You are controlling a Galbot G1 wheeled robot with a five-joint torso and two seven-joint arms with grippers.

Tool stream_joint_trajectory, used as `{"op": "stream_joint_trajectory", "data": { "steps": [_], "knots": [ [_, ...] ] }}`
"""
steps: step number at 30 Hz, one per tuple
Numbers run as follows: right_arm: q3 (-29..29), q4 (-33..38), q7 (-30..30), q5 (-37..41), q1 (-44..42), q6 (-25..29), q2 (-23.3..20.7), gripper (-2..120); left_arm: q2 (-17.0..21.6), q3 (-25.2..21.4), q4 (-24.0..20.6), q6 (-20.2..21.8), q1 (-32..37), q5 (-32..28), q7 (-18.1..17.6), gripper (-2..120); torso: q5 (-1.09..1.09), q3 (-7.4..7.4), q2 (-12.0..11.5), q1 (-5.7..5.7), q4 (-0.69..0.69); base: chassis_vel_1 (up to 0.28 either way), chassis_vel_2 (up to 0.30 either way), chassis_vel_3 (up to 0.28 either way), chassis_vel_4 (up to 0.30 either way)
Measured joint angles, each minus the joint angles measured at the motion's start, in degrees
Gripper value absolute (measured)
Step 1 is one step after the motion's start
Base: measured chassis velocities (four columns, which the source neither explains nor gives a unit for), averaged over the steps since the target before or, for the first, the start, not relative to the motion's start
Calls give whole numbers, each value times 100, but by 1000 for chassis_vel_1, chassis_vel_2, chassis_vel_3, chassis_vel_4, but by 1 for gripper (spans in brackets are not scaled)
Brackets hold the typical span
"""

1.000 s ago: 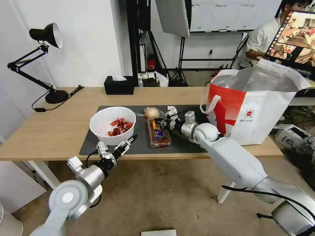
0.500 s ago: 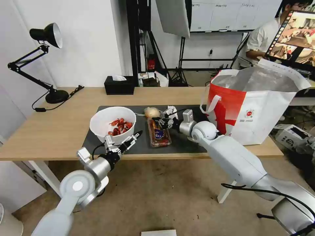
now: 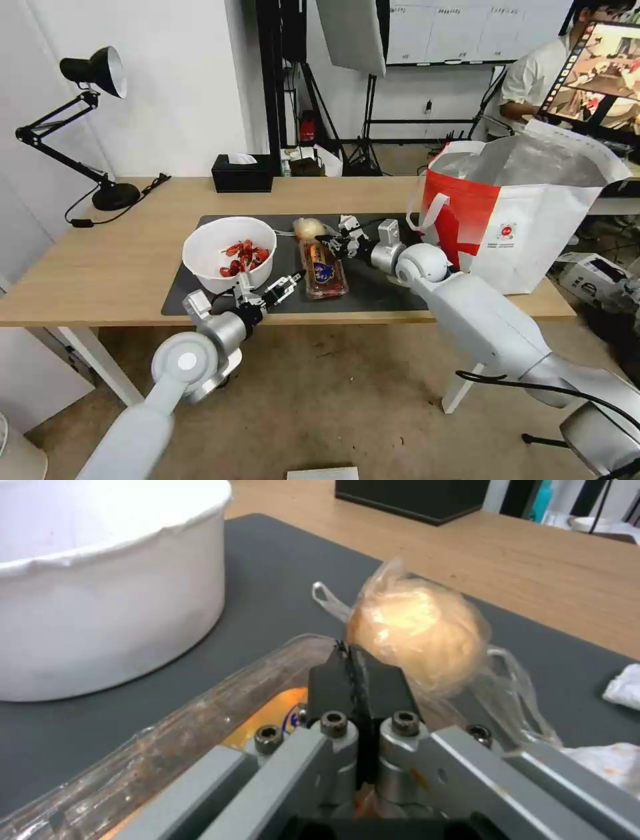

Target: Pick up the trash from the table and place it into the takeout bag.

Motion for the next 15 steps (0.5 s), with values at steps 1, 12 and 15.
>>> {"op": "stream_joint_trajectory", "data": {
  "steps": [1, 12, 15],
  "knots": [
    [30, 25, 10, 7, -36, -2, -16, 0, 5, 120, 54, -30, -112, 19, -37, 100, 0, 0, 0, 0, 0, 0, 0, 0, 0],
    [152, 204, 69, 79, -208, -16, -149, 0, -115, 620, 523, -150, -737, 40, -203, 100, 0, 0, 0, 0, 0, 0, 0, 0, 0],
    [162, 252, 114, 127, -223, -23, -192, 0, -152, 686, 620, -151, -883, 39, -246, 100, 1, 0, 0, 0, 0, 0, 0, 0, 0]
  ]
}}
